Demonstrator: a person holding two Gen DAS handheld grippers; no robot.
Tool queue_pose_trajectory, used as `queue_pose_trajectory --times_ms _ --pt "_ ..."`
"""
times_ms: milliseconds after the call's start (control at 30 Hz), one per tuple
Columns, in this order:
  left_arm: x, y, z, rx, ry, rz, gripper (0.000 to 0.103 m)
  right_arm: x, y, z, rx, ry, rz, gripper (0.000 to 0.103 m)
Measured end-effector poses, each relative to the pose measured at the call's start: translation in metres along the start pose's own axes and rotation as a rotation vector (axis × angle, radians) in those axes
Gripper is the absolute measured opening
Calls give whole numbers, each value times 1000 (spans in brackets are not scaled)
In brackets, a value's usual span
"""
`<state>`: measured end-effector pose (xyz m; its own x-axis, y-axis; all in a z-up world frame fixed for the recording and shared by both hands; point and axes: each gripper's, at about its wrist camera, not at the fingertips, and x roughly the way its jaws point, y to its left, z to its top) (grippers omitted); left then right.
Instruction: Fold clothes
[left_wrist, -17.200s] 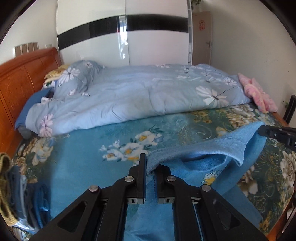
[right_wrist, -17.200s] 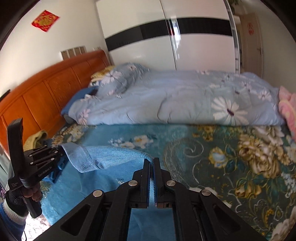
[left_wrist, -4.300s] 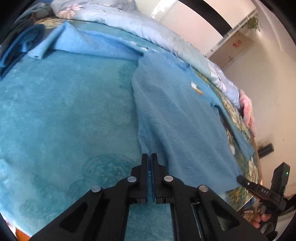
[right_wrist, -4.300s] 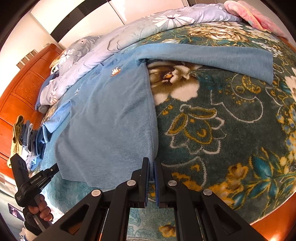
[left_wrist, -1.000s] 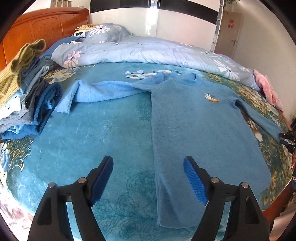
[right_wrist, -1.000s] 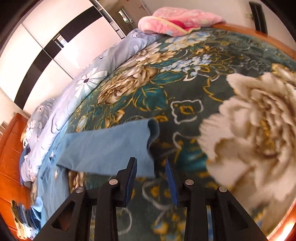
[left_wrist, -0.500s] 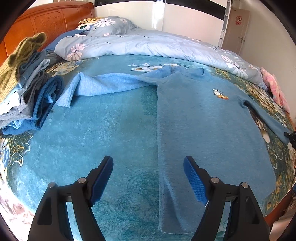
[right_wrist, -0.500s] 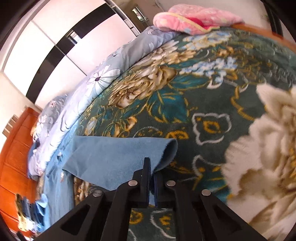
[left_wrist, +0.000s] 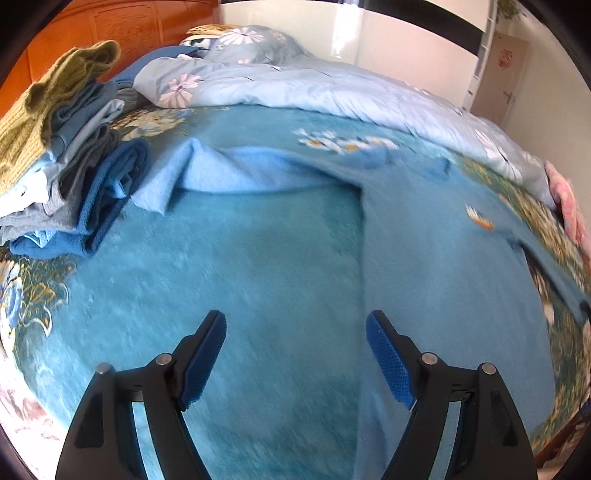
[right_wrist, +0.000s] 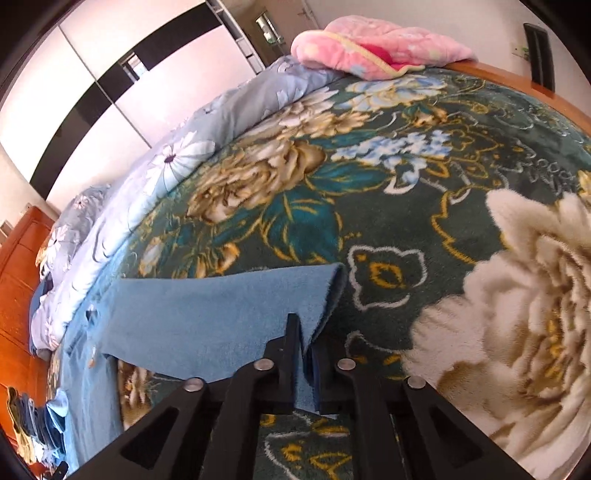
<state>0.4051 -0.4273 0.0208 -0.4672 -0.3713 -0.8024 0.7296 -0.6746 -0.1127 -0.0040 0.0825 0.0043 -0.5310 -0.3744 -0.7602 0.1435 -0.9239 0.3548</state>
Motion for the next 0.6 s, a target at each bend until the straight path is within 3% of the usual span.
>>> queue_pose_trajectory --times_ms 100,300,367,467,600 --pt "11 18 31 -104 -17 -2 79 -22 6 -1 -32 -65 -35 40" --pt "56 70 106 -458 35 -112 79 -53 28 -11 -108 -123 -12 50" --pt "70 74 125 -504 52 -145 79 -55 35 -15 -120 -122 -2 51" --pt "94 71 151 -546 89 -128 79 -52 45 -24 -137 -109 5 52" --pt "132 62 174 -570 205 -86 79 -43 55 -32 -141 -86 24 52"
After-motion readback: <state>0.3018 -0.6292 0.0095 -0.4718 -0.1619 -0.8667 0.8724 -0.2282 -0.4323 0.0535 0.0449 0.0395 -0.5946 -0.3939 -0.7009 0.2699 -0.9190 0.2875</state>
